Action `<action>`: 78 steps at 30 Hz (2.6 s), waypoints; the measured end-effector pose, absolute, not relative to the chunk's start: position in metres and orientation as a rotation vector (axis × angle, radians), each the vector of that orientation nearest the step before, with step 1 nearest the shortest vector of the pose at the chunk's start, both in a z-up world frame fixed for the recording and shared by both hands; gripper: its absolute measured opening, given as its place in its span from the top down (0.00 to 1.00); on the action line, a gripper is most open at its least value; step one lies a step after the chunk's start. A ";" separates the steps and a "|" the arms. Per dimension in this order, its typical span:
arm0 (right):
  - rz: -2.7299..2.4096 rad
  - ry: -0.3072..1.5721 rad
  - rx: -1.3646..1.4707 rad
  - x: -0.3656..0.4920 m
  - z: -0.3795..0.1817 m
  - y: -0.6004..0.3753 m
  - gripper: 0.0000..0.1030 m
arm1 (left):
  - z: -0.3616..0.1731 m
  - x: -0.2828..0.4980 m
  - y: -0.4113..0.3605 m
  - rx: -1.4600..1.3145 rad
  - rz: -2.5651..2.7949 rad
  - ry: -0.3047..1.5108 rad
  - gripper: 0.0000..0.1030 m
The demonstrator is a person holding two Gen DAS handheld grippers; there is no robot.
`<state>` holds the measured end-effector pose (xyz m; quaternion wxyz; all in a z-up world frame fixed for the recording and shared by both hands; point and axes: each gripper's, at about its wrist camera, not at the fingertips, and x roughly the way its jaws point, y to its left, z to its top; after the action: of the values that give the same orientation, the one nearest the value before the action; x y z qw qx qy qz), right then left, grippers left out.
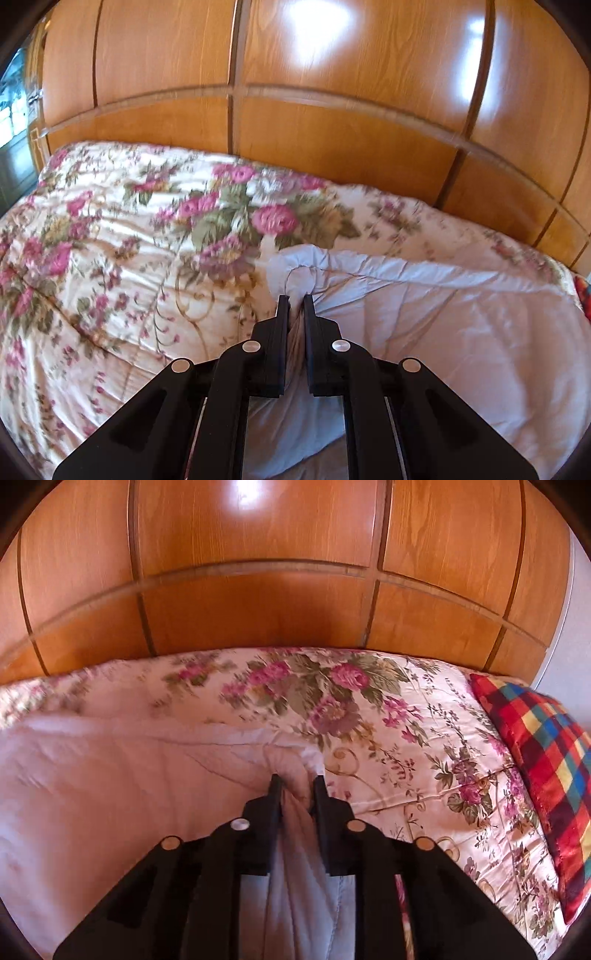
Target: Fold small clothes
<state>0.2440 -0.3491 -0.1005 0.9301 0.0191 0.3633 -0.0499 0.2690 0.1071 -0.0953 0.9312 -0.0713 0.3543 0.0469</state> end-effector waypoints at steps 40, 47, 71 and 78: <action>0.131 0.714 0.297 0.244 -0.114 -0.341 0.29 | -0.109 0.274 0.038 -0.112 -0.119 0.735 0.36; 0.129 0.702 0.305 0.239 -0.106 -0.343 0.28 | -0.111 0.272 0.037 -0.120 -0.123 0.731 0.35; 0.084 0.685 0.926 -0.009 -0.125 -0.400 0.19 | -0.089 0.126 -0.011 -0.105 -0.257 0.650 0.27; 0.157 0.684 0.960 0.014 -0.141 -0.382 0.19 | -0.097 0.120 -0.008 -0.125 -0.251 0.674 0.27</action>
<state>0.0142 -0.3818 -0.1410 0.8283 0.4524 0.3222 0.0740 0.1201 -0.0082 -0.0973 0.9341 -0.0614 0.3295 -0.1230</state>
